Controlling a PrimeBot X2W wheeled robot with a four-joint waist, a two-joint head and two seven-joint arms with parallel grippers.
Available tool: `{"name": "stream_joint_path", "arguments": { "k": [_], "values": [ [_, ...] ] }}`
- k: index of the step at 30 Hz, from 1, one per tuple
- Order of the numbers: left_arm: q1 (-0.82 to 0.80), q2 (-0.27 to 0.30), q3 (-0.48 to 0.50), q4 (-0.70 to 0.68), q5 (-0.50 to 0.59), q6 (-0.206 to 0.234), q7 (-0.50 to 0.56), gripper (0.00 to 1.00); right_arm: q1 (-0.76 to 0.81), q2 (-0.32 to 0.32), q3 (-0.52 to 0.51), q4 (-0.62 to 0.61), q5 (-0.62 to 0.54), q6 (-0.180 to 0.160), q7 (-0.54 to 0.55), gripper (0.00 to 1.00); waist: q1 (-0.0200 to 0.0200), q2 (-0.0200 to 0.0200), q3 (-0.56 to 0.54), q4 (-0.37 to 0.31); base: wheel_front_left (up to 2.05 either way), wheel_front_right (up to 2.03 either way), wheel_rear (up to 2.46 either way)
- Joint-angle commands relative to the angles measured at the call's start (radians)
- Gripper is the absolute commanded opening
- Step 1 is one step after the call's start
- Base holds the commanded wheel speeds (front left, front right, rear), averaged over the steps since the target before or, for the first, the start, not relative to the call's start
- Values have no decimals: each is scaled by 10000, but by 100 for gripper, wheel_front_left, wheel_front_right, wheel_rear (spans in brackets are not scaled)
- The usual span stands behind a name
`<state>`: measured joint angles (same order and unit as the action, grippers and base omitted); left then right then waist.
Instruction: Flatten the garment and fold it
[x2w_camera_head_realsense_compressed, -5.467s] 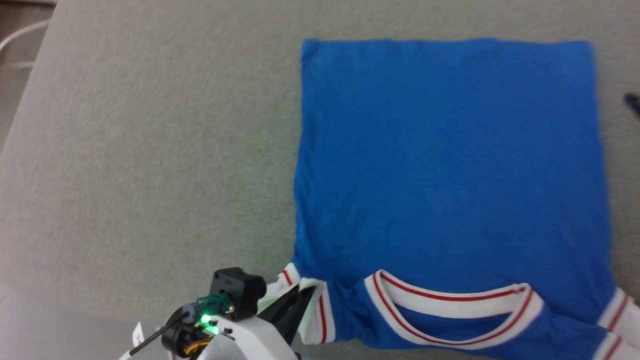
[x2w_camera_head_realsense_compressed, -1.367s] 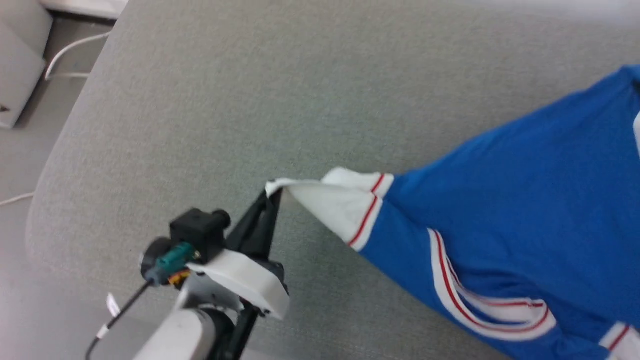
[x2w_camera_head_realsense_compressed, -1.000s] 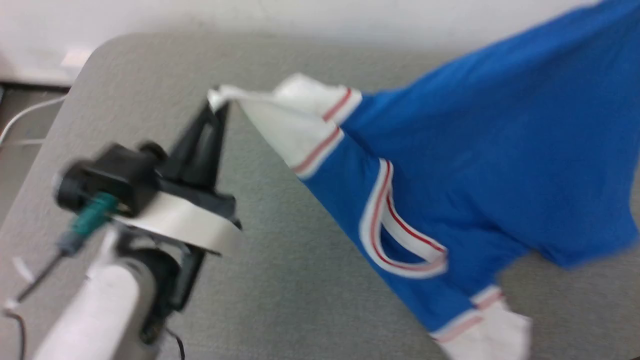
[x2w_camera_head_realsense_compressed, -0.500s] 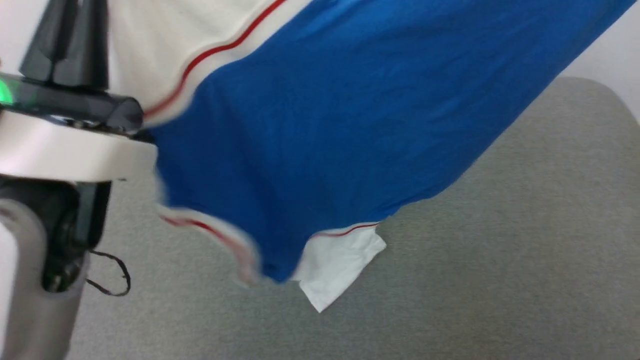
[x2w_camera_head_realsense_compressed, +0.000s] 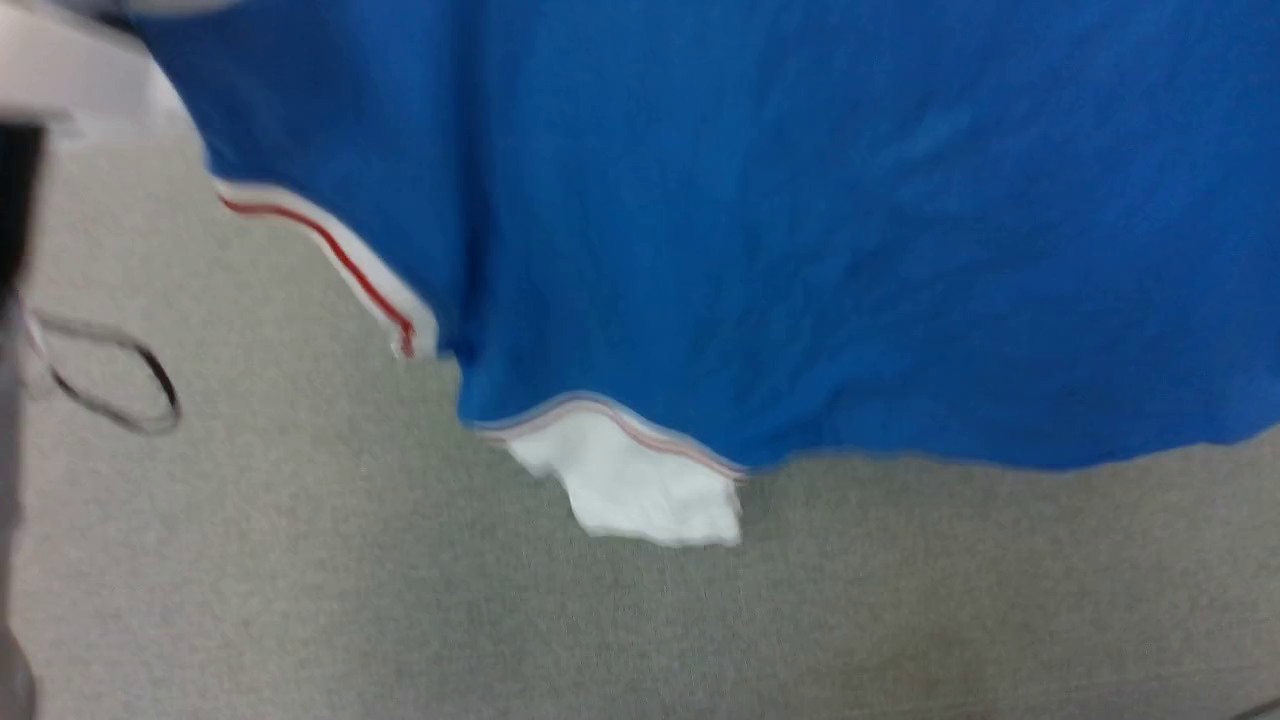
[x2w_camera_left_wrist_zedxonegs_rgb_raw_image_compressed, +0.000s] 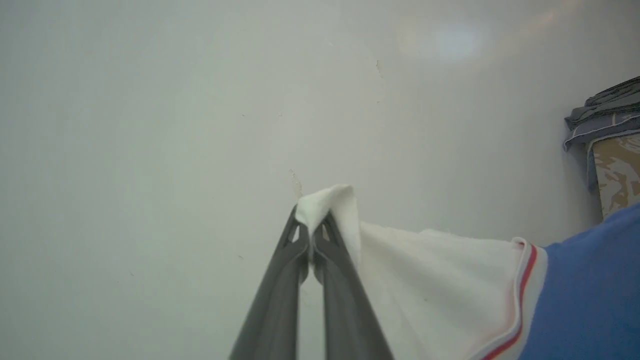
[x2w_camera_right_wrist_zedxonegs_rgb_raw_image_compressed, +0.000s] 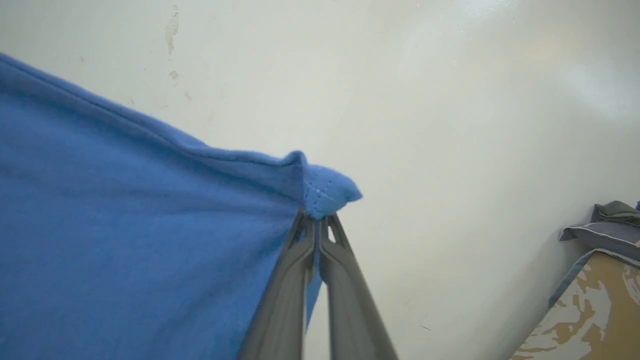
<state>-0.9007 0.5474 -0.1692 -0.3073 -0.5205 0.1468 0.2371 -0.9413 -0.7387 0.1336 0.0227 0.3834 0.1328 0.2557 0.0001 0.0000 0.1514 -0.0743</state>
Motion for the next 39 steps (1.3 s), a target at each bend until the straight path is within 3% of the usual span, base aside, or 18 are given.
{"name": "stream_joint_path", "arguments": {
  "k": [1, 10, 16, 24, 31, 39],
  "values": [
    [-318, 58, -1, 134, -3, -91, -28, 0, -201, 55, 7, 132, 22, -21, -120, 0, -1, 0, 1121, -52, 0, 0, 0],
    [-4186, -199, -467, 2790, 667, -800, -747, 0, -3034, 680, 722, 2032, -79, -21, -1544, 0, -1, 0, 3115, -144, 0, 0, 0],
    [-6927, -611, -655, 4830, 1087, -1239, -1888, 0, -5311, 1760, 754, 4079, -4, -21, -2758, 0, -1, 0, 4119, -198, 0, 0, 0],
    [-9451, -1277, -559, 7345, 1447, -1121, -3726, 0, -7337, 2347, 1217, 6462, -636, -21, -4259, 0, -1, 0, 4900, 25, 0, 0, 0],
    [-8974, -1618, -739, 8693, 1287, -1566, -4631, 0, -7125, 2749, 1669, 7607, -801, -21, -5008, 0, -1, 0, 5151, 398, 0, 0, 0],
    [-5746, -1990, -1007, 8502, 1119, -1954, -4959, 0, -4805, 2906, 2212, 7425, -597, -21, -5168, 0, -1, 0, 4529, 823, 0, 0, 0]
  ]
}}
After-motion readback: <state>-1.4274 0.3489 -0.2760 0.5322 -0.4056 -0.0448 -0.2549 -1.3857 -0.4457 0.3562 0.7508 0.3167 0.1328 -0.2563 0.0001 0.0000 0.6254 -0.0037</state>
